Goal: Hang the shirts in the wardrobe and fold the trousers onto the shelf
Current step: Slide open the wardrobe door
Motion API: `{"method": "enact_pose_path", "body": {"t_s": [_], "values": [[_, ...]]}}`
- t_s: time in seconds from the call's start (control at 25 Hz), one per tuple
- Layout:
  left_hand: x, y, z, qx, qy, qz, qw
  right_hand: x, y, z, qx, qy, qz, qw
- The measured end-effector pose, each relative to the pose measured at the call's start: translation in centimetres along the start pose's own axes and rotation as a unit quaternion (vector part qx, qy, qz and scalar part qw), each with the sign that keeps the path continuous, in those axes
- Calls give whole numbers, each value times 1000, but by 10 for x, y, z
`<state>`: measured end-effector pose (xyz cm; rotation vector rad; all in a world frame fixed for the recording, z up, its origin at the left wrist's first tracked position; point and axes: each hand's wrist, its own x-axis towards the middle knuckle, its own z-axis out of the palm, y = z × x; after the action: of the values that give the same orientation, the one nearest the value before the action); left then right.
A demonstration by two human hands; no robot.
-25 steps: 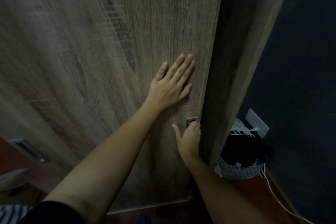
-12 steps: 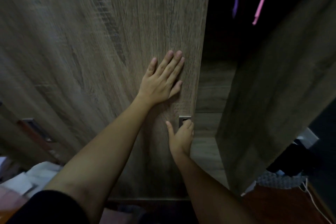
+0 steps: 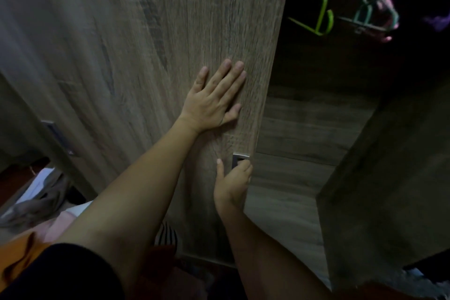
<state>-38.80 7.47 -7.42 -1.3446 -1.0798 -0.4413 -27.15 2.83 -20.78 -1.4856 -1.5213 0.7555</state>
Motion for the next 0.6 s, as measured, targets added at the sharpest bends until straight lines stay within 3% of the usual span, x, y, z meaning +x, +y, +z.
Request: {"method": "enact_pose_path", "body": {"t_s": [0.36,0.48,0.6], "values": [[-25,-36,0,-5,-17,-5,1000,-18,-21,39,-28,6,-6,1000],[-28,-41,-1,-6,-26,-7,1000,-18,-26,41,-50,-32,16,998],[-23,-43,-12,-23,-57,-27,998,-20,-25,29,-77,-79,-16,994]]}}
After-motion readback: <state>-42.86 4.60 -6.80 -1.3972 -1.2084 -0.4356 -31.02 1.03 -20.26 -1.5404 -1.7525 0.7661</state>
